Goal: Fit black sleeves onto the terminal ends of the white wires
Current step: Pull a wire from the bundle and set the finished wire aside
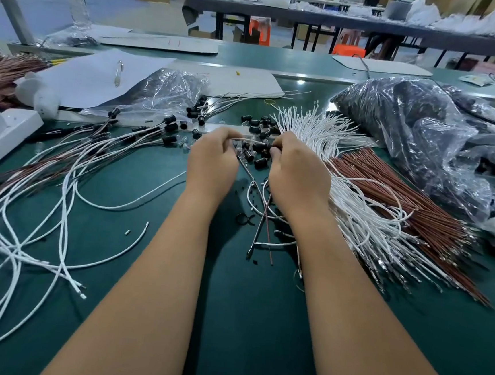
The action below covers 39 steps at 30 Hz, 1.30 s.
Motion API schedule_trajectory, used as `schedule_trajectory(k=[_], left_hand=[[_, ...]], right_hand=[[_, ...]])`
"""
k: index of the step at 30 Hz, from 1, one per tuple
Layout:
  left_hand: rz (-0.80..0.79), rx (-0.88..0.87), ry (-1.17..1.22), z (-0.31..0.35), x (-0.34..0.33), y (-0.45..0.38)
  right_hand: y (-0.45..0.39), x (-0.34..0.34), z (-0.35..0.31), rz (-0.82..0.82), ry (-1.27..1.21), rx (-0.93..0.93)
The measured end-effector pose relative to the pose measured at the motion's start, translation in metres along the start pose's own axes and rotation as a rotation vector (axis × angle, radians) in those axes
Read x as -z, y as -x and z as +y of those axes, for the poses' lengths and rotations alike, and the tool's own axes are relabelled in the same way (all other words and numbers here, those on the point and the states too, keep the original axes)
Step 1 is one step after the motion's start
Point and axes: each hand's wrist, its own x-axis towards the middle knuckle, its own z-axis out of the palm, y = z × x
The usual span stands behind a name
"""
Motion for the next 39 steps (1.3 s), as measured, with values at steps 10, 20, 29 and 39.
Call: schedule_trajectory(k=[10,20,29,39], left_hand=[[-0.105,-0.022,0.163,0.010,-0.002,0.003],[-0.044,0.123,0.287,0.006,0.003,-0.002],[-0.082,0.134,0.432,0.011,0.008,0.001],[0.013,-0.057,0.263,0.010,0.007,0.001]], right_hand=[[0.000,-0.003,-0.005,-0.042,-0.378,-0.044],[-0.002,0.001,-0.001,0.070,-0.434,-0.092],[-0.001,0.004,0.001,0.148,-0.413,-0.104],[0.000,0.004,0.001,0.135,-0.426,-0.069]])
